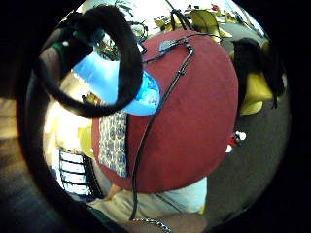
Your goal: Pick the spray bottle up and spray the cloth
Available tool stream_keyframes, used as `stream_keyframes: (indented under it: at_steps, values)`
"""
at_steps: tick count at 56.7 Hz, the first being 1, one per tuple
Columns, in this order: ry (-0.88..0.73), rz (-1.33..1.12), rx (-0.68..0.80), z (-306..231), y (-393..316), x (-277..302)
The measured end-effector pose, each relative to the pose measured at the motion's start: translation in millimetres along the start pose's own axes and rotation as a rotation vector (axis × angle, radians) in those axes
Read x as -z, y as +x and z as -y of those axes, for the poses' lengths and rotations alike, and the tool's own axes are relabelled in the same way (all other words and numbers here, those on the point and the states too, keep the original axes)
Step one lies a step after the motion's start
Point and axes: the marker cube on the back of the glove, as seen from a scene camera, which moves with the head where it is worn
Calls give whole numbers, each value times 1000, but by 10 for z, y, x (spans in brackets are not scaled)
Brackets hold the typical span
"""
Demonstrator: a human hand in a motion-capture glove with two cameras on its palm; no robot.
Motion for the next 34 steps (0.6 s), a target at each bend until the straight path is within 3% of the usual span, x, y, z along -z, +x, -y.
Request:
stream_keyframes:
  at_steps: [4, 8, 12, 19, 34]
  values:
    - [84, 17, -64, 61, 37, -77]
    - [54, 35, -38, 107, 107, -136]
    - [111, 56, -128, 223, 117, -220]
    - [239, 75, -94, 271, 156, -248]
    - [238, 89, -116, 318, 127, -372]
